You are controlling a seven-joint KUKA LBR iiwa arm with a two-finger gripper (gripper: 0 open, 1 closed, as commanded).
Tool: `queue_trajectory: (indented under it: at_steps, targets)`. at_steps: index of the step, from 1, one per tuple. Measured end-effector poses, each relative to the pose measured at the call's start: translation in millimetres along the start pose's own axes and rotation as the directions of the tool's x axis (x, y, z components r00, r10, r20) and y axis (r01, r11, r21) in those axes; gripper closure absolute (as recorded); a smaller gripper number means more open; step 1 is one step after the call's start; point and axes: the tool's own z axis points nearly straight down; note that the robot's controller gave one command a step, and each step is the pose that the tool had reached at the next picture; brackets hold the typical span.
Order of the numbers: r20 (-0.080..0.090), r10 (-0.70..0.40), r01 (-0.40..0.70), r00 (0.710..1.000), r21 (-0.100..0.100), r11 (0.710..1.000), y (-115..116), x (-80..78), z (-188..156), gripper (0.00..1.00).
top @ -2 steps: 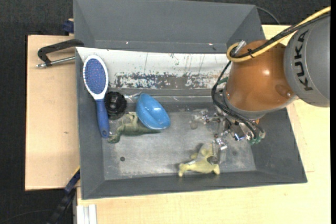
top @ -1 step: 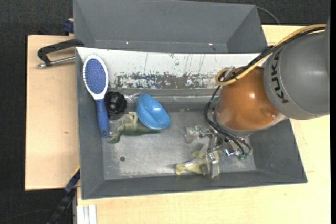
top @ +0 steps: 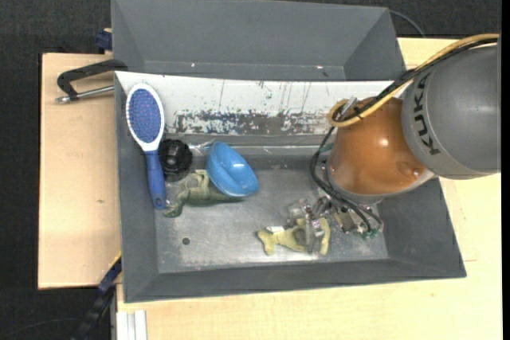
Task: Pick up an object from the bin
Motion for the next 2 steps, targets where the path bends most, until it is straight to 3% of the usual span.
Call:
queue_trajectory:
  at_steps: [1,2]
  targets:
    - [0.010,0.079,-0.079,0.997,0.005,0.997,-23,1.1,-138,1.00]
    - [-0.001,-0.044,0.044,0.999,0.001,0.999,-102,-40.8,-2,1.00]
